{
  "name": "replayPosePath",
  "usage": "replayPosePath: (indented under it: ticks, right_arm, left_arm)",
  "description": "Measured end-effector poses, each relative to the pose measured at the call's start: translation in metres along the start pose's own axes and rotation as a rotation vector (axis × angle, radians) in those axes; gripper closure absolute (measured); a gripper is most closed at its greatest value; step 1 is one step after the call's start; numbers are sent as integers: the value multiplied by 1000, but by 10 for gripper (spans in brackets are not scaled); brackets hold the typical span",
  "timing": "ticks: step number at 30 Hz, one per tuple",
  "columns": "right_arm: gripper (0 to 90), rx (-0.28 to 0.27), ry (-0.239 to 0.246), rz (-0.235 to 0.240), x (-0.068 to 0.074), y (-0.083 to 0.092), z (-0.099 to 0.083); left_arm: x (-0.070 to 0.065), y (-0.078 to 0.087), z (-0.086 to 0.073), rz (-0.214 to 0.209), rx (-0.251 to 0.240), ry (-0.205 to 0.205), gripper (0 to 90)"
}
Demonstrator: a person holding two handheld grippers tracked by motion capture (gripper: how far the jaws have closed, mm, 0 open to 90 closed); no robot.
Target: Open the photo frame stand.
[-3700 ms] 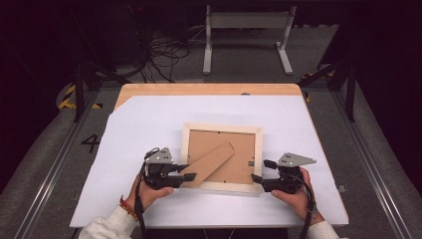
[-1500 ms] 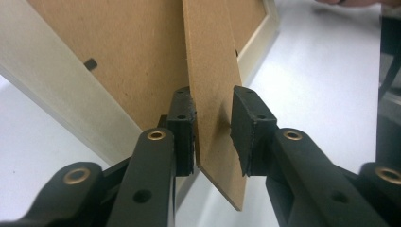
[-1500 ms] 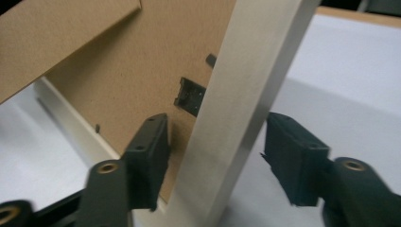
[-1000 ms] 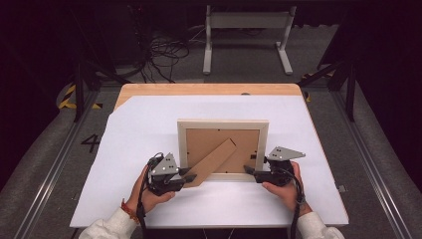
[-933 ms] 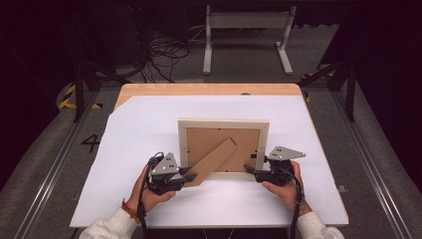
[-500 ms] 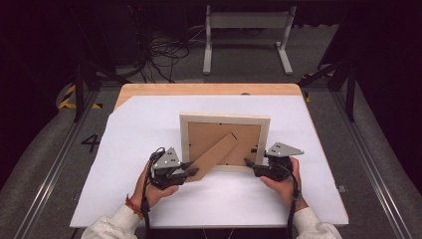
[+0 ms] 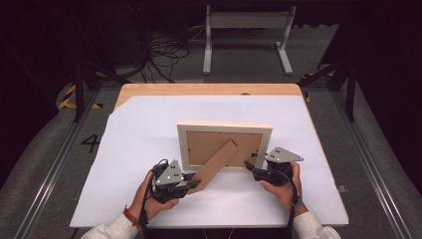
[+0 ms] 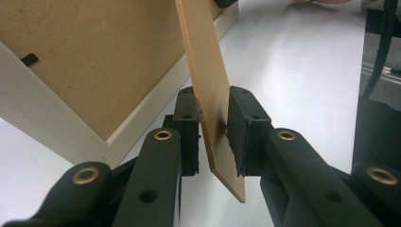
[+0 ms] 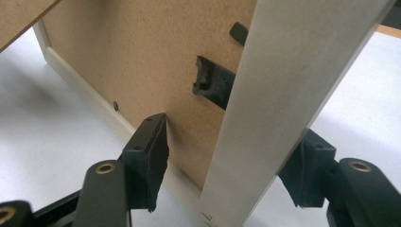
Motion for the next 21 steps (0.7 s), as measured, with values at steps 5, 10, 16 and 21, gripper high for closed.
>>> replayPosePath:
  ticks: [5,10,16,21]
  right_arm:
    - [397,-1,4,-8,1,1,-1]
    - [403,1,4,-16,5,4,-2]
    - [409,7,7,-21,7,6,-3]
    - [409,10,16,-25,8,9,-2]
  left_arm:
    - [-5,0,-1,4,2,-1,746]
    - [-14,-1,-3,5,12,-17,750]
    - [-21,-2,-6,16,21,-29,746]
    - [-24,-2,-7,6,20,-25,748]
Point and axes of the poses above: each handheld gripper's, and its own axes: y roughly backward along the jaws, z roughly out of its top, x roughly to its left, the point moved 10 cm from there along -y, roughly forward along the jaws
